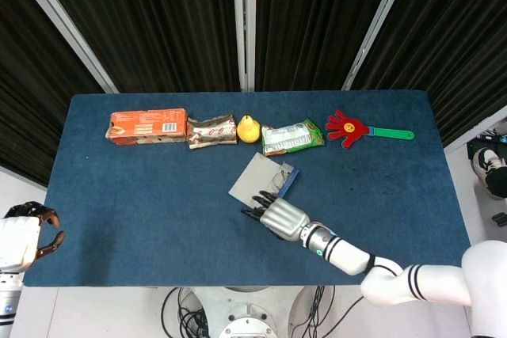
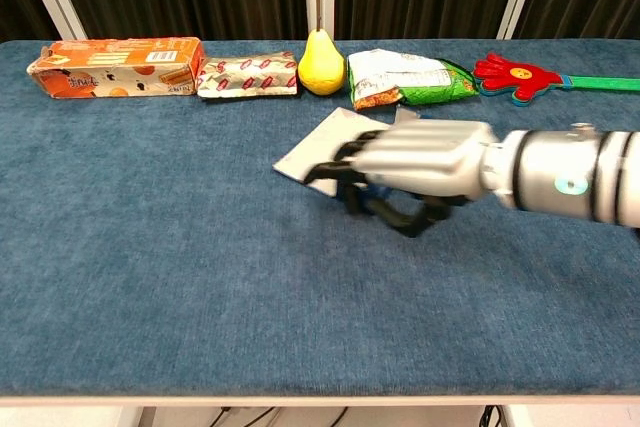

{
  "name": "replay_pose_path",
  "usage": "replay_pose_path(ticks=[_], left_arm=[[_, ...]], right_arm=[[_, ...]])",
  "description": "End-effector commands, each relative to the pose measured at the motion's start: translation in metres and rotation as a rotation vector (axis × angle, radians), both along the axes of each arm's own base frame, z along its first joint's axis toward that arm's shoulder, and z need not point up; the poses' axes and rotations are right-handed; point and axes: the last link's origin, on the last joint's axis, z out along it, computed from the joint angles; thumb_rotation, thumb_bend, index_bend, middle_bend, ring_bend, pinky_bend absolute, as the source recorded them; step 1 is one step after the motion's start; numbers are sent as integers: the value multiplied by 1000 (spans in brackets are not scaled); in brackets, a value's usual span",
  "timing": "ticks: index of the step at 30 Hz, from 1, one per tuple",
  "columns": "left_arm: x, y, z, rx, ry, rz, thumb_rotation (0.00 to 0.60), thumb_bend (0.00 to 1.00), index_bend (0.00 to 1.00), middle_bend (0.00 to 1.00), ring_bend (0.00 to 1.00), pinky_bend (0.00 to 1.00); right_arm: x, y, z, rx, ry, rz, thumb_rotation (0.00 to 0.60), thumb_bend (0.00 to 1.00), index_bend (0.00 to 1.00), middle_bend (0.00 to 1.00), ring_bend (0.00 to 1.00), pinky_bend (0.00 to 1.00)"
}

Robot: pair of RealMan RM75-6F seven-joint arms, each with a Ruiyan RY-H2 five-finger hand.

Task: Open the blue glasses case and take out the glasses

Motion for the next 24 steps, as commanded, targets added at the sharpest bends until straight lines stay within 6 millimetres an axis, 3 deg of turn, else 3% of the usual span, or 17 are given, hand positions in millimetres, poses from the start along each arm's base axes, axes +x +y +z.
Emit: replay_pose_path(ticks=[1,5,10,14,19,24], left_arm=[[0,0,0,1,0,-1,600,256,579,519,303,343],[0,0,0,1,0,-1,600,257,579,519,303,344],[0,0,0,0,0,0,600,256,580,519,303,344],[0,0,0,-1,-1,-1,600,257,580,519,303,344],[0,0,0,-1,0,-1,600,257,580,520,303,345],[0,0,0,-1,1,1,600,256,580,520,303,344]], right_arm=[[-33,5,18,-35,44,-52,600,765,37,312,8,0],[-59,1,41,-92,21,-148,600,767,50,315,9,0],[-74,-5,74,-165,-170,-256,600,778,71,316,21,0],[-89,-22,91,-217,-223,-349,600,778,75,314,21,0],[-91,-51,90,-242,-219,-451,600,814,17,281,21,0],[-80,-74,69,-208,-205,-508,600,877,0,275,21,0]])
